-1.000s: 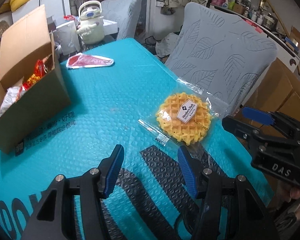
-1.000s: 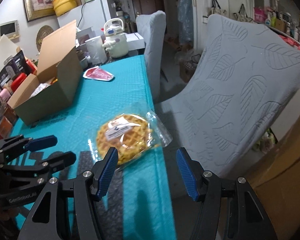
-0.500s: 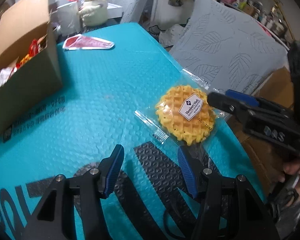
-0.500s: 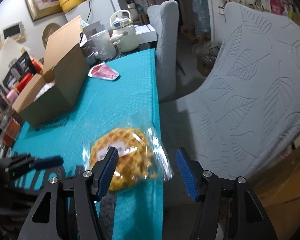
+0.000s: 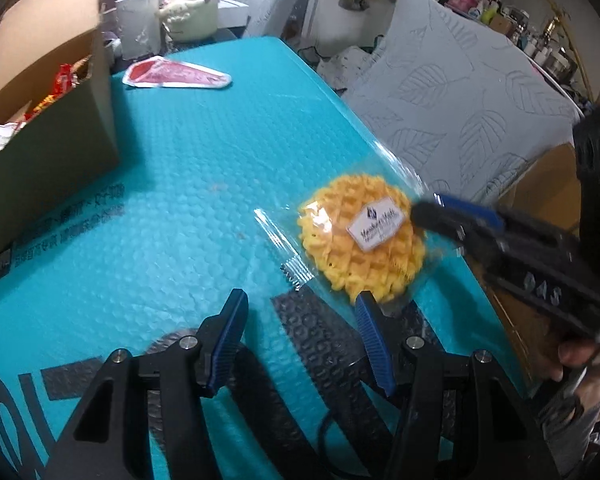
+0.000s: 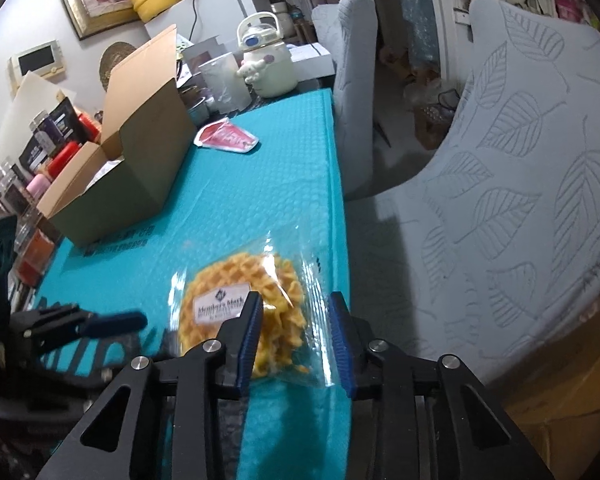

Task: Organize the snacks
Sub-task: 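Lower the right tool onto the wrapped waffle and close its fingers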

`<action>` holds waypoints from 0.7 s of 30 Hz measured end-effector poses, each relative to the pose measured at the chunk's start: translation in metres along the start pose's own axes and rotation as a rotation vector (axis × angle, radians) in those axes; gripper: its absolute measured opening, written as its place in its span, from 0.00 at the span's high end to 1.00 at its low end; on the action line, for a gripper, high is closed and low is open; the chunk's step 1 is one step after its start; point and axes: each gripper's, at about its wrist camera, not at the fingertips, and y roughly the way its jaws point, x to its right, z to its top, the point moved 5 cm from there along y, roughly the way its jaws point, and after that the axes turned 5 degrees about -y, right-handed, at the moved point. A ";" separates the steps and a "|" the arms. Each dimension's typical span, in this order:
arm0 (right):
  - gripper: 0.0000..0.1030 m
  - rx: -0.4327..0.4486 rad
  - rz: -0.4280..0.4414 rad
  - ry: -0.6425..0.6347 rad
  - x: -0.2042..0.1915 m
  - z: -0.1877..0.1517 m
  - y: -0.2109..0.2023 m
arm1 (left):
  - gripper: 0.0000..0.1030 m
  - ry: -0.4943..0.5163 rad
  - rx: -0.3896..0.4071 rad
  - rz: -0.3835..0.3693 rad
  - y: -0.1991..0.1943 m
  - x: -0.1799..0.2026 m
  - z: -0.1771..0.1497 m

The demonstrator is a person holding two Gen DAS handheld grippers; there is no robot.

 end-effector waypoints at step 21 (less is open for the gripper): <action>0.58 -0.052 0.079 0.046 -0.017 -0.012 0.011 | 0.46 0.027 -0.042 -0.176 0.015 0.002 0.008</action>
